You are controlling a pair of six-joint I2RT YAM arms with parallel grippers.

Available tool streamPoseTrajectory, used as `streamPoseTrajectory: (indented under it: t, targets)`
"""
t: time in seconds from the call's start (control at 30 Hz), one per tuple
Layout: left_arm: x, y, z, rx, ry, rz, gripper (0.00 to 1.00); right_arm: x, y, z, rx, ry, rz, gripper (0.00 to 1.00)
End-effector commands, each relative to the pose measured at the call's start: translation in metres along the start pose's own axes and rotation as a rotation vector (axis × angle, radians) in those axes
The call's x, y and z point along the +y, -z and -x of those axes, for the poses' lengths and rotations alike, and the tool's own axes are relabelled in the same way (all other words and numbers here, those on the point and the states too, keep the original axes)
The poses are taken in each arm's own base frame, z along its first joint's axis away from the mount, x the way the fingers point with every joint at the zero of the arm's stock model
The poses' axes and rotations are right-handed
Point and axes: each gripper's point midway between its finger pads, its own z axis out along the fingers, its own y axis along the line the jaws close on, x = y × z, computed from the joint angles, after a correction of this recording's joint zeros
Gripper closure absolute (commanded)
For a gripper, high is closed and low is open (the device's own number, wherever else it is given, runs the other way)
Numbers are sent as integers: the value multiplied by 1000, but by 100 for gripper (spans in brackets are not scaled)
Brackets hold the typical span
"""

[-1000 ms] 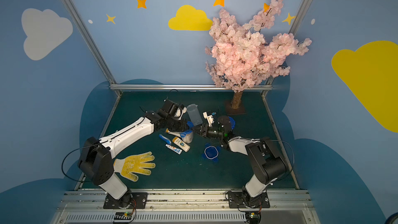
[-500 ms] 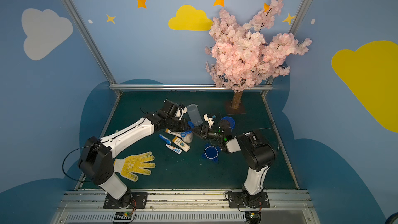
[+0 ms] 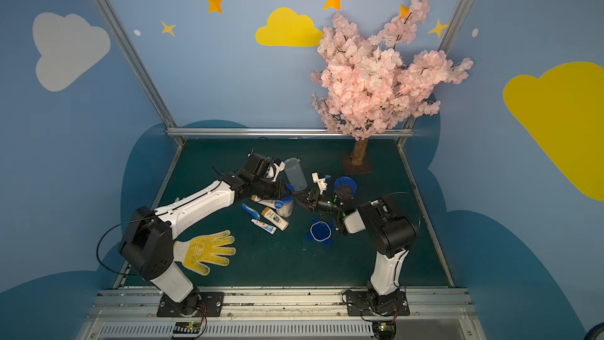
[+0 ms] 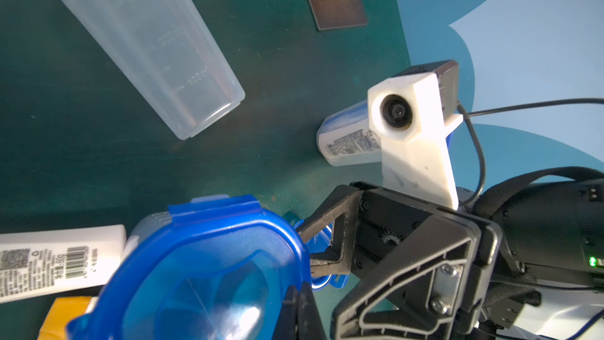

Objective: Take out toiletry kits
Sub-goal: Unfasten the latch on the container.

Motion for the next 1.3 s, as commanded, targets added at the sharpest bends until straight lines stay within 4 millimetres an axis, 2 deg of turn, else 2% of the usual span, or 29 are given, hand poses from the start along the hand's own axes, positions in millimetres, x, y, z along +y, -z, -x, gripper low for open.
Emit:
streamPoseTrajectory:
  t: [0.0, 0.2, 0.37, 0.73, 0.87, 0.97, 1.17, 1.27]
  targets:
    - [72, -17, -65, 194, 128, 222, 98, 36, 3, 6, -13, 114, 92, 50]
    - [93, -19, -88, 226, 172, 261, 98, 45, 6, 11, -38, 99, 99, 51]
    - [104, -22, -98, 249, 195, 272, 97, 58, 11, 14, -65, 93, 114, 52]
    - [106, -23, -106, 271, 193, 277, 98, 67, 12, 17, -42, 91, 131, 56]
    - [94, -14, -95, 252, 165, 259, 98, 55, 7, 21, 16, 72, 51, 61]
    - [77, -4, -78, 220, 121, 240, 98, 49, 3, 23, 62, 96, -61, 63]
    - [29, 13, -37, 140, -4, 173, 98, 45, 15, 26, 111, 199, -338, 66]
    - [5, 17, -16, 110, -52, 141, 97, 38, 17, 30, 140, 212, -420, 71]
